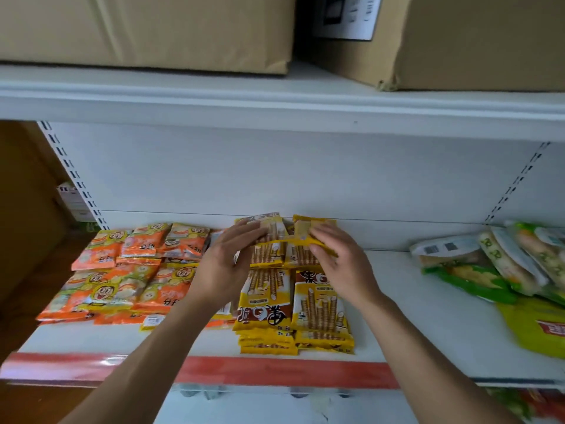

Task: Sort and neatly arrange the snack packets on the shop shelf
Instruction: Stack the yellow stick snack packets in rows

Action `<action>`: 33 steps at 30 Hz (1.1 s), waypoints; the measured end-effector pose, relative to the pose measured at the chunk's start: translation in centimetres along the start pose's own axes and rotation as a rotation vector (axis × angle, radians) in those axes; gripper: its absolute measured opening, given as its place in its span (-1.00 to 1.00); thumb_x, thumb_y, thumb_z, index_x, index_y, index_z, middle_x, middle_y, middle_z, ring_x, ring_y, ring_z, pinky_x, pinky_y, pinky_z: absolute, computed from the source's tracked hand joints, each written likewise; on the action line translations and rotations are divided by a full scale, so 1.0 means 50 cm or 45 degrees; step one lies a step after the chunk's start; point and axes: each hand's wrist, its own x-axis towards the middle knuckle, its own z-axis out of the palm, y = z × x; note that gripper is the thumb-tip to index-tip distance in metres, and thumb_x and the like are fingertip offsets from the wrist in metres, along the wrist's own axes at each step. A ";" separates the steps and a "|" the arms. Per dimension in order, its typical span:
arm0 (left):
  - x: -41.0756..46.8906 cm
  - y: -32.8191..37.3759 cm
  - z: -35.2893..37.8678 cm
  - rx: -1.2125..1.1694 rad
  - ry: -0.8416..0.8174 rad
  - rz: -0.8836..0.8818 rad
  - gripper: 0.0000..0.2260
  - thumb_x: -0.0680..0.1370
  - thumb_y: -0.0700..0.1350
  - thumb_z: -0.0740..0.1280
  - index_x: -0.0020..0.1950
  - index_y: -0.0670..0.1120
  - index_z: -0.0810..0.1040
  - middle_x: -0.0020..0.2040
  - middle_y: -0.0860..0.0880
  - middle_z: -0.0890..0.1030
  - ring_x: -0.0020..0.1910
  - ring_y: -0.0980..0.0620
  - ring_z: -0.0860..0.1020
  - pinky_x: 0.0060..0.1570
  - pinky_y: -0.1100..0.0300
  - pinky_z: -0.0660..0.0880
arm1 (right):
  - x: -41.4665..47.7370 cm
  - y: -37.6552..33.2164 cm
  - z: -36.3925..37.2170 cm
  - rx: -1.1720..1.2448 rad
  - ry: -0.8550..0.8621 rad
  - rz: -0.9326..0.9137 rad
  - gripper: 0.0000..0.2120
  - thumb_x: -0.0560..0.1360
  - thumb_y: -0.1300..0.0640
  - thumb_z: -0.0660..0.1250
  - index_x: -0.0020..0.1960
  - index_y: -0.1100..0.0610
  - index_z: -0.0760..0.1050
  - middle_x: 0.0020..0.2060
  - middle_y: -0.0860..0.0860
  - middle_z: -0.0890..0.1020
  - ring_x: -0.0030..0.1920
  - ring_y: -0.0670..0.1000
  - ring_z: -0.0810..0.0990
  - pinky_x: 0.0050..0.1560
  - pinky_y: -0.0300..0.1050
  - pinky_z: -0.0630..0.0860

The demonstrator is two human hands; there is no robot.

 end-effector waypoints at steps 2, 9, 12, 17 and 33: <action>-0.005 -0.026 -0.006 0.016 -0.018 -0.011 -0.64 0.61 -0.33 0.24 0.33 -0.01 0.54 0.34 0.11 0.46 0.46 0.10 0.29 0.41 0.24 0.23 | 0.002 -0.001 0.021 -0.111 -0.078 -0.052 -0.61 0.59 0.11 0.31 0.40 0.13 0.44 0.40 0.00 0.45 0.49 -0.07 0.22 0.46 -0.24 0.09; -0.022 -0.062 -0.009 -0.056 -0.098 0.046 -0.64 0.62 -0.29 0.24 0.33 0.03 0.55 0.37 0.18 0.45 0.49 0.21 0.24 0.37 0.48 0.14 | 0.013 0.004 0.054 -0.329 -0.239 -0.023 -0.69 0.63 0.04 0.21 0.35 0.03 0.51 0.44 -0.11 0.40 0.54 -0.04 0.15 0.49 0.17 -0.04; -0.026 -0.066 -0.003 -0.071 -0.125 0.052 -0.64 0.62 -0.30 0.24 0.33 0.02 0.55 0.37 0.18 0.45 0.49 0.18 0.25 0.40 0.38 0.16 | 0.023 0.005 0.057 -0.332 -0.254 0.000 -0.70 0.64 0.13 0.21 0.35 0.05 0.51 0.43 -0.09 0.41 0.53 -0.01 0.17 0.49 0.10 0.00; -0.035 -0.064 -0.006 -0.096 -0.130 0.095 -0.63 0.61 -0.33 0.24 0.33 -0.01 0.56 0.37 0.15 0.45 0.50 0.14 0.25 0.43 0.23 0.21 | 0.040 0.002 0.052 -0.245 -0.260 0.068 -0.68 0.61 0.19 0.25 0.35 0.05 0.51 0.44 -0.05 0.42 0.53 -0.02 0.18 0.47 -0.13 -0.01; -0.197 -0.066 -0.013 -0.001 -0.378 0.317 -0.58 0.57 0.03 0.33 0.43 0.04 0.44 0.48 0.13 0.37 0.54 0.10 0.17 0.46 0.06 0.19 | -0.004 -0.006 0.050 -0.322 -0.133 0.216 -0.64 0.62 0.08 0.25 0.41 0.07 0.44 0.51 0.01 0.29 0.52 0.04 0.17 0.44 -0.03 0.20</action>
